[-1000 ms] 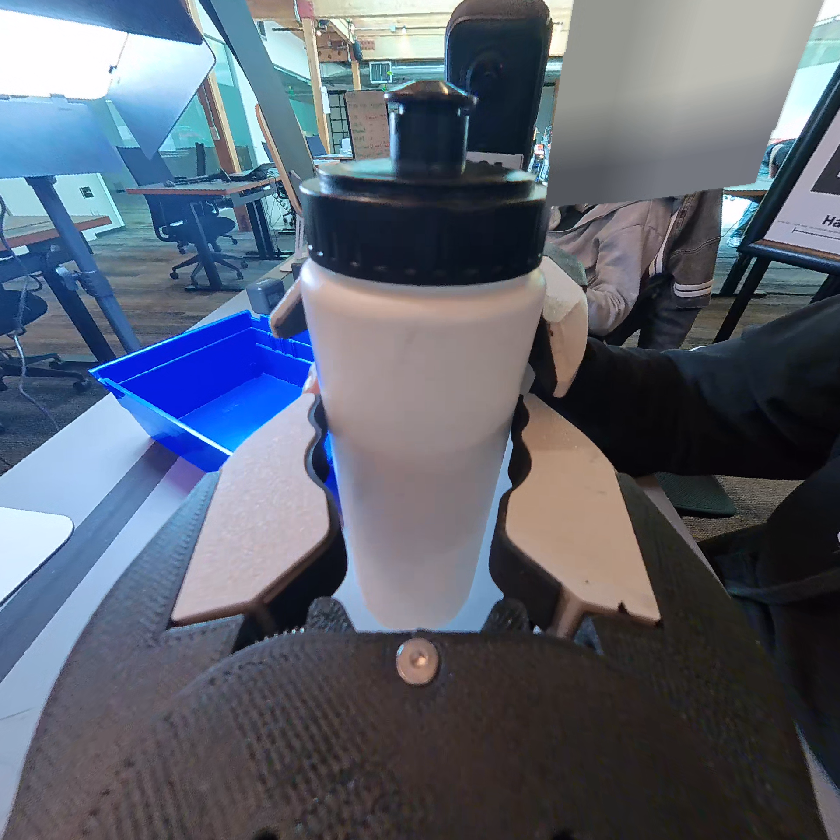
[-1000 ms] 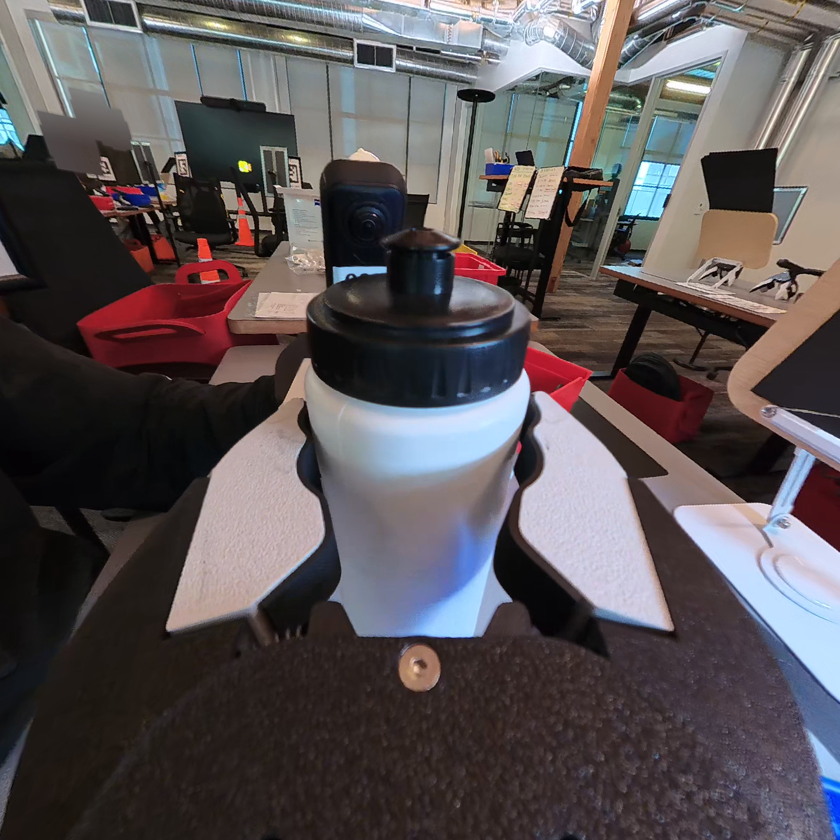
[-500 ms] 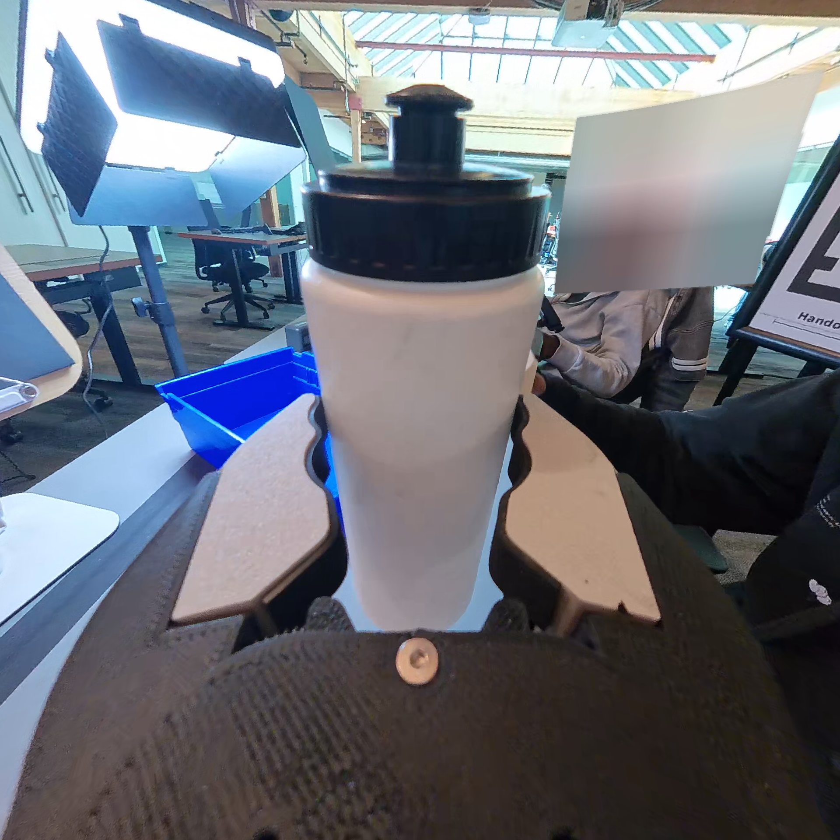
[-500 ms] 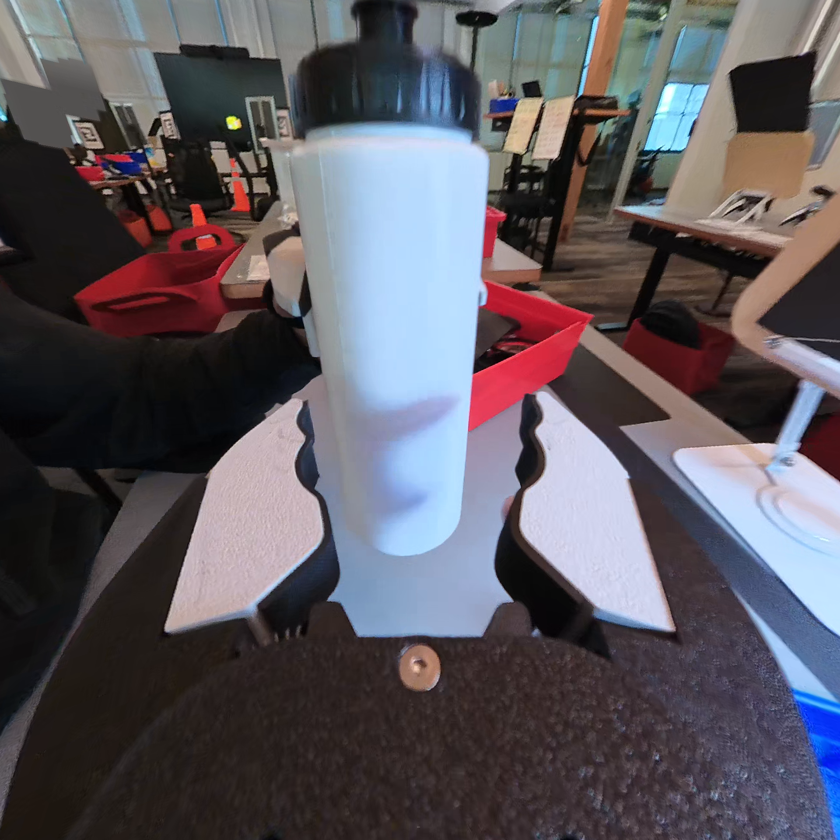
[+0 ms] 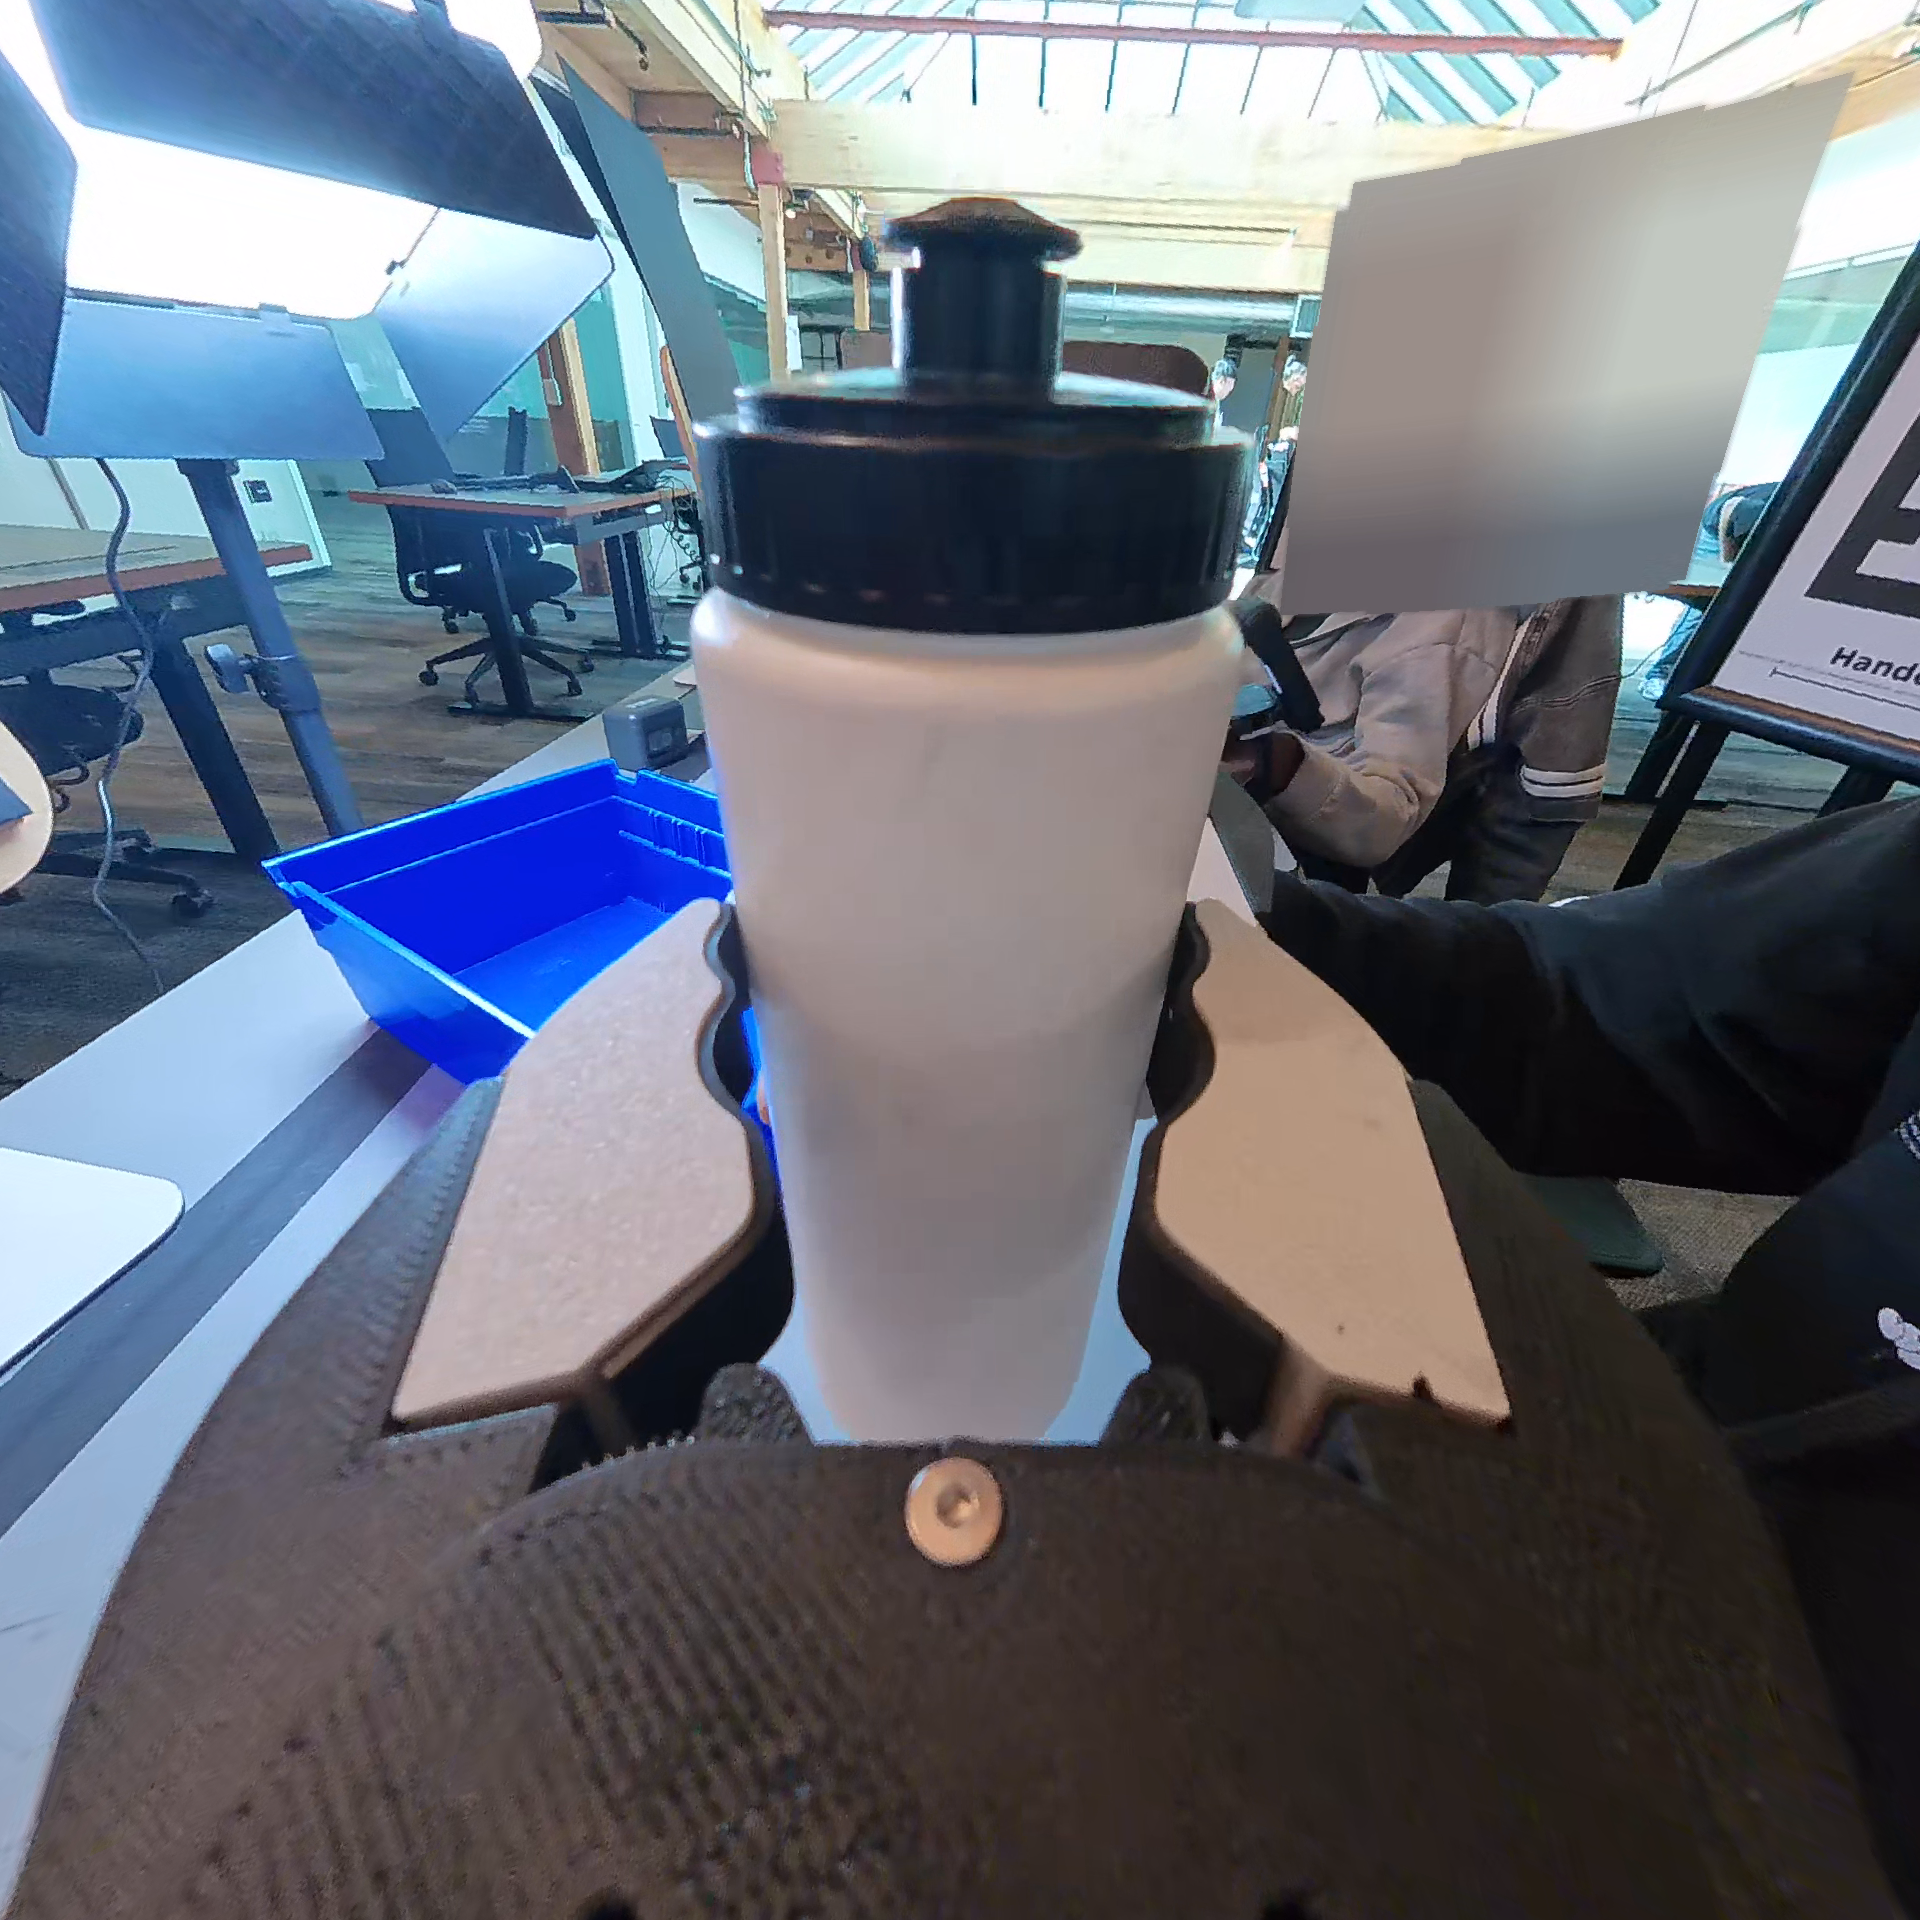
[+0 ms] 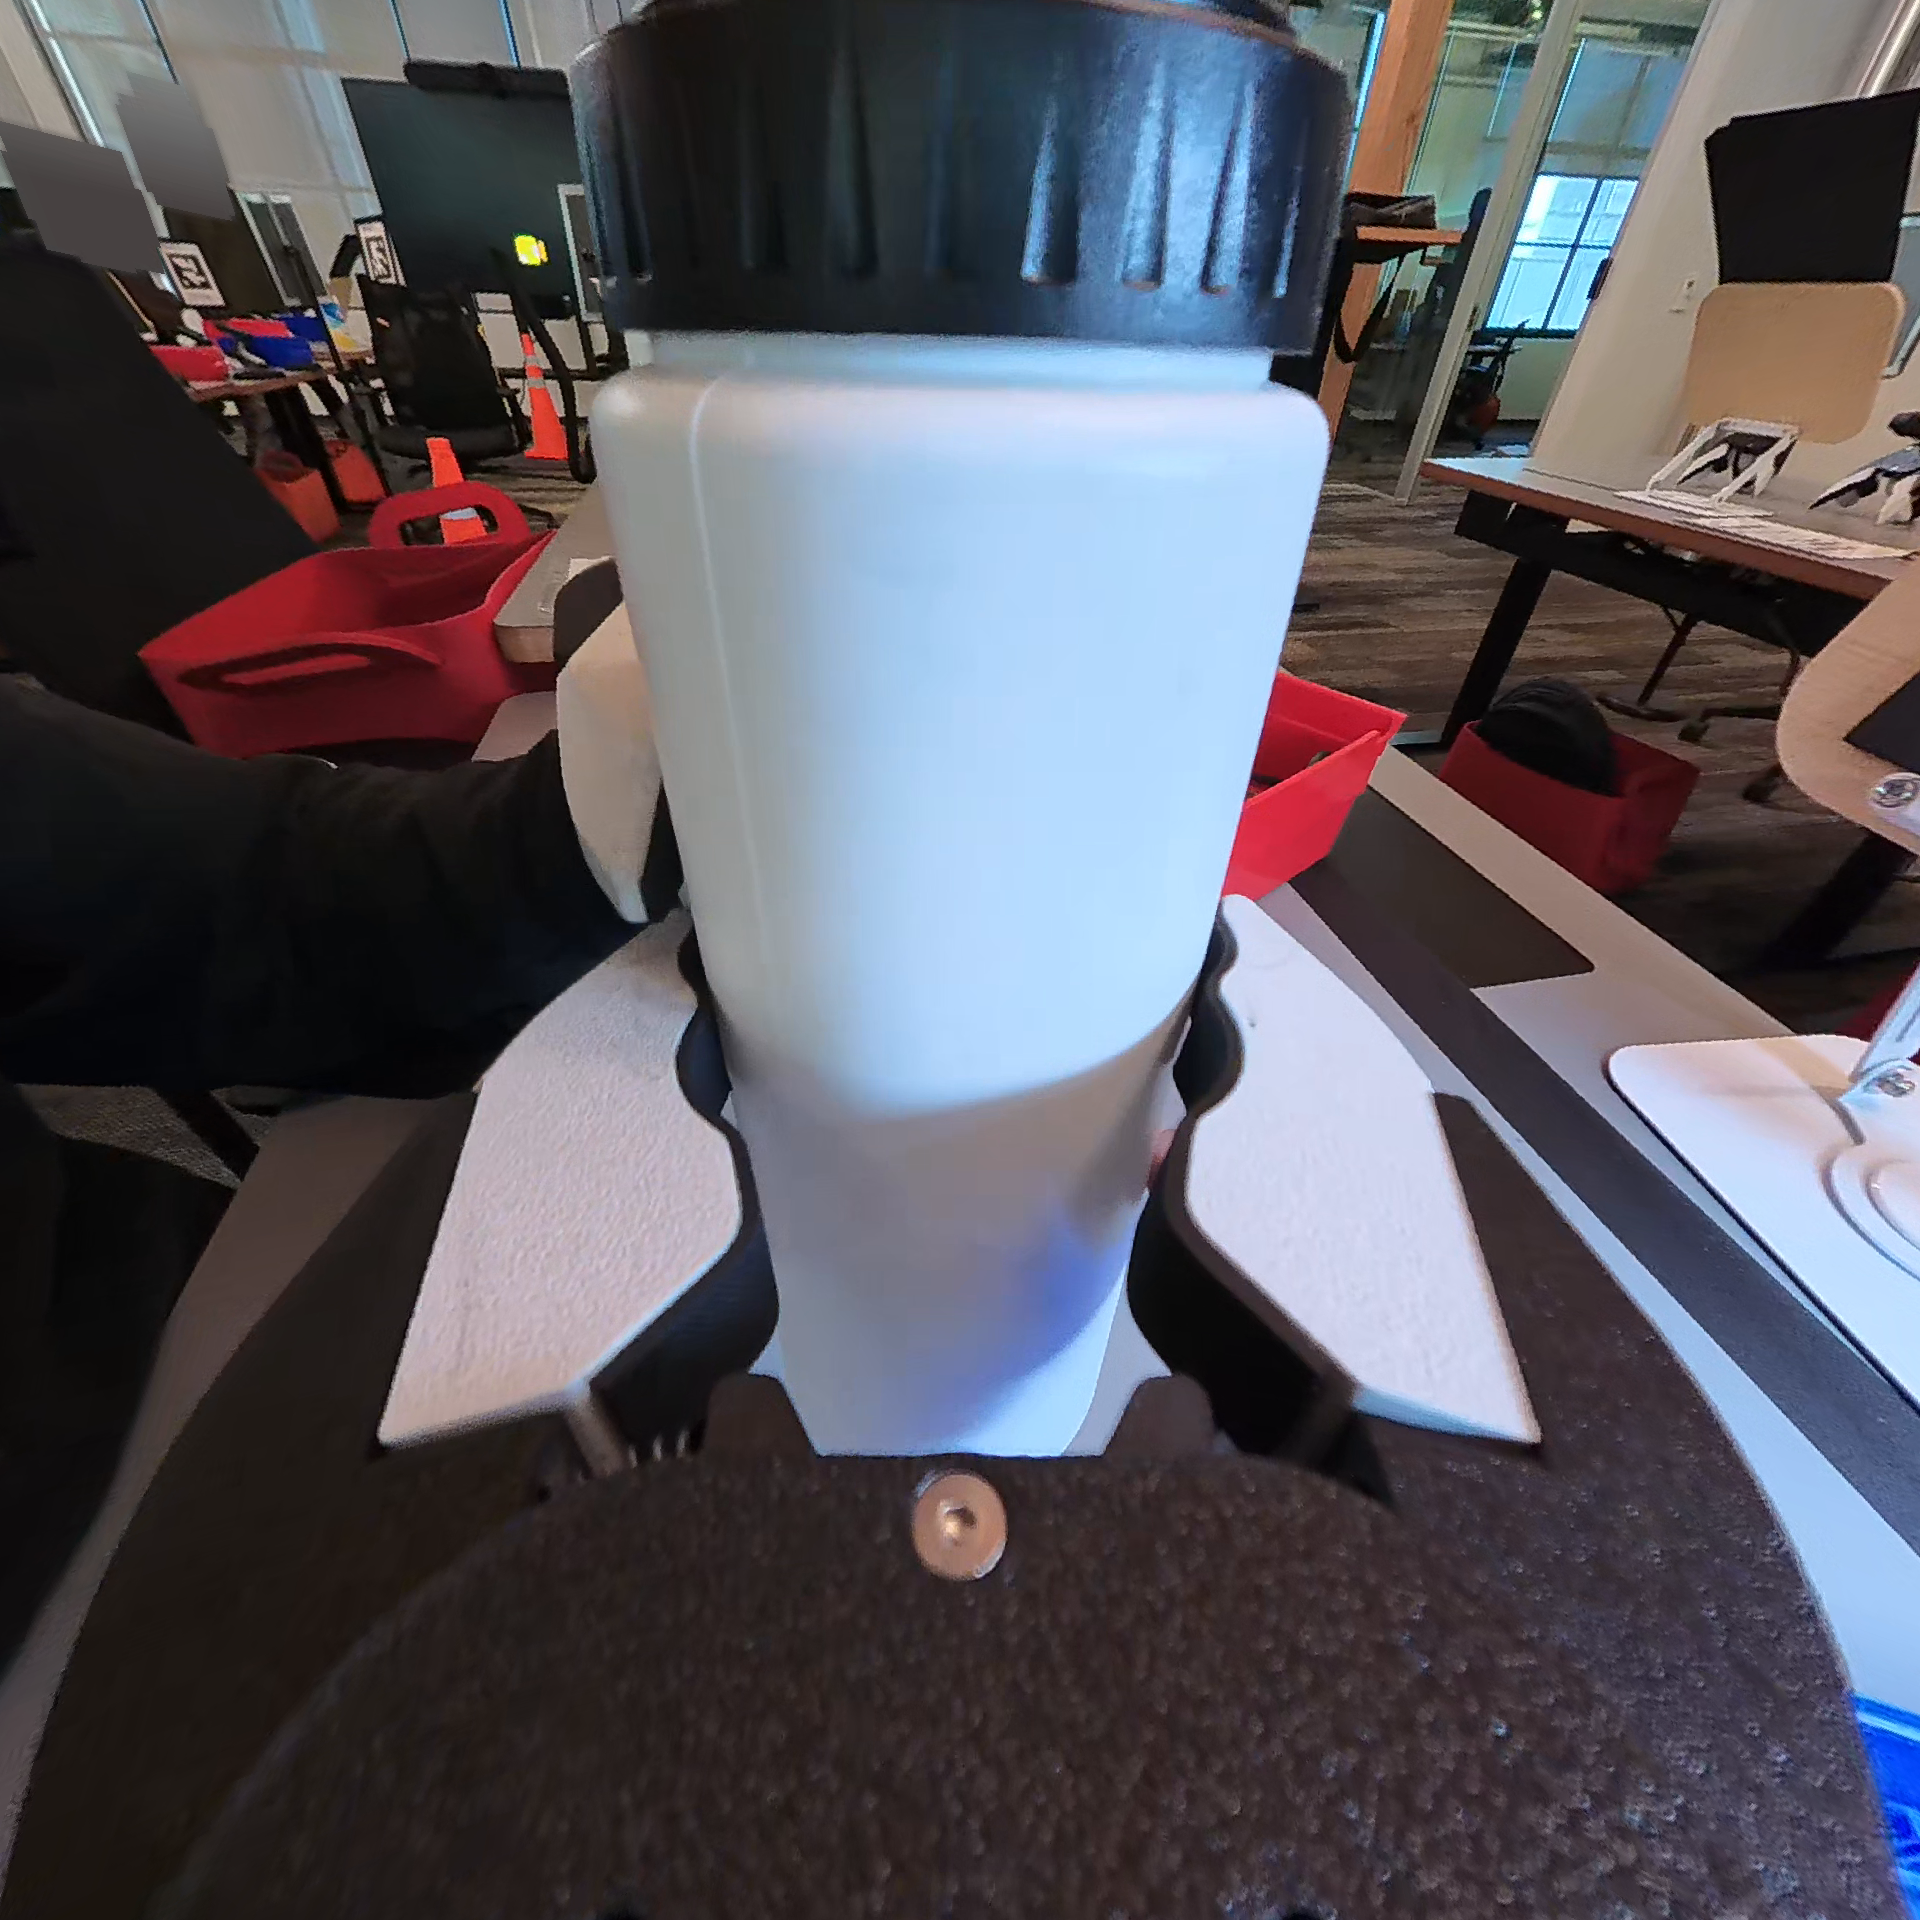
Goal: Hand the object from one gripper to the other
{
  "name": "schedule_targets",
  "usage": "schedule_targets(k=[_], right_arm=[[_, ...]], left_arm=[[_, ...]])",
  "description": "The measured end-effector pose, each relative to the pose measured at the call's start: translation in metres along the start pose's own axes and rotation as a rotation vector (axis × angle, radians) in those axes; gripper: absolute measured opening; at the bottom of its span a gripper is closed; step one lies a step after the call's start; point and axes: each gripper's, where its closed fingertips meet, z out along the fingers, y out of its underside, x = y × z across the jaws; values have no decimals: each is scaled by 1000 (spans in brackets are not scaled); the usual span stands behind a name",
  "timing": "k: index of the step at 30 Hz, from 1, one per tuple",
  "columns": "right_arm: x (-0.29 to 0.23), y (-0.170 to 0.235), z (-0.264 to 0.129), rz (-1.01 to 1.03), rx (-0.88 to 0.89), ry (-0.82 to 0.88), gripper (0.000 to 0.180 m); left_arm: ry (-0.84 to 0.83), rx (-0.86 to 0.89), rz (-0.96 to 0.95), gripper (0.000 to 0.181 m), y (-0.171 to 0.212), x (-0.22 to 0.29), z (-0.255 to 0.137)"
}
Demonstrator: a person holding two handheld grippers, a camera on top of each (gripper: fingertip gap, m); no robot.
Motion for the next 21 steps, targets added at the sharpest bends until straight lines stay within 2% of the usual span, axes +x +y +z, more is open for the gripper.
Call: schedule_targets(k=[7, 13, 17, 21], right_arm=[[2, -2, -1, -30, 16, 20, 86], [18, -21, -27, -20, 97, 67, 86], [24, -34, -43, -21, 138, 90, 86], [20, -33, -38, -27, 129, 84, 86]], left_arm=[[-8, -21, 23, 79, -2, 0, -2], [-19, 18, 32, 80, -17, -5, -22], [-20, -23, 2, 80, -1, -14, -19], [-13, -76, -3, 83, 21, -12, 1]])
